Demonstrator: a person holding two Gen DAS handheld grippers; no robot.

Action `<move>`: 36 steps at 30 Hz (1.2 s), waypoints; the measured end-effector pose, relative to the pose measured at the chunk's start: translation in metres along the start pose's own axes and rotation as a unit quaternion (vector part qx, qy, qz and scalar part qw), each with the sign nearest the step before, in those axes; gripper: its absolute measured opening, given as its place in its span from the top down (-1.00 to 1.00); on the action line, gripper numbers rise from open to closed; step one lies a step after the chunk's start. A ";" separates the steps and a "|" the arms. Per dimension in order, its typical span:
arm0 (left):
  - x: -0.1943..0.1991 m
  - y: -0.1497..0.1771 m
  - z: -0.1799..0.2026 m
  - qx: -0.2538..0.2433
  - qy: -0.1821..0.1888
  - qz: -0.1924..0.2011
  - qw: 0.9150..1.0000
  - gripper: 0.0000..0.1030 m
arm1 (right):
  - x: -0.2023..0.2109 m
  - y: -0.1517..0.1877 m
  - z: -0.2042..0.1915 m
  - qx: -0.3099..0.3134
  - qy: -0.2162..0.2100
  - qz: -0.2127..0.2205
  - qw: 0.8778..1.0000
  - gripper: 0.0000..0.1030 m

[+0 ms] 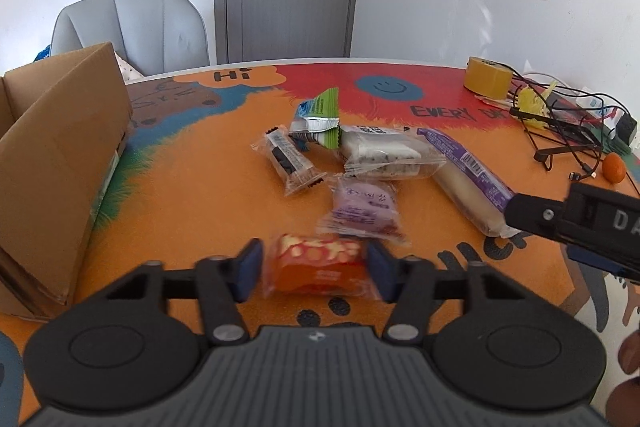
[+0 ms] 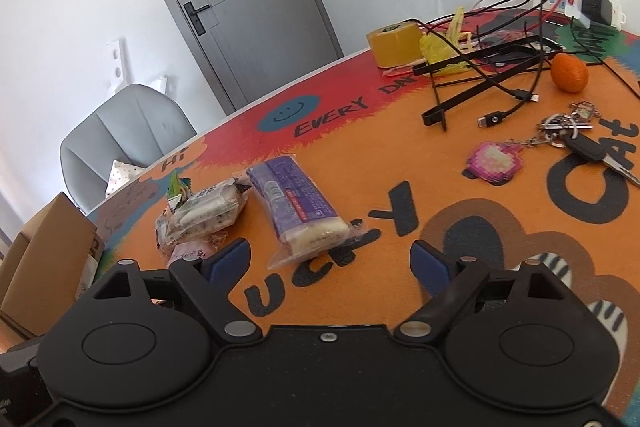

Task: Organize snacks
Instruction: 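Grasp the orange snack pack with the left tool while the right tool grasps the purple bar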

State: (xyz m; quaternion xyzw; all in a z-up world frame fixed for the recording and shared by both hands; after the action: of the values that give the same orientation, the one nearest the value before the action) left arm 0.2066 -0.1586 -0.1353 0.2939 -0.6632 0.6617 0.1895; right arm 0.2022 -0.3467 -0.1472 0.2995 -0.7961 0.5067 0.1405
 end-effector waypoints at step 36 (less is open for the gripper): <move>0.038 -0.013 -0.061 0.061 -0.033 0.035 0.997 0.14 | -0.001 0.013 -0.025 0.028 0.018 -0.051 0.998 0.20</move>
State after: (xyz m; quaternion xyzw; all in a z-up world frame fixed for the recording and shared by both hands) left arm 0.1782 -0.1024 -0.0979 0.3031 -0.6373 0.6973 0.1255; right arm 0.1926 -0.3198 -0.1455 0.3342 -0.7626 0.5265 0.1719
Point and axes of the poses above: each gripper's, at about its wrist camera, not at the fingertips, and x roughly against the way its jaws point, z to its right, y to its underside, the point moved 2 cm from there along -x, roughly the way its jaws point, and after that the axes turned 10 degrees about -y, right-handed, at the moved point
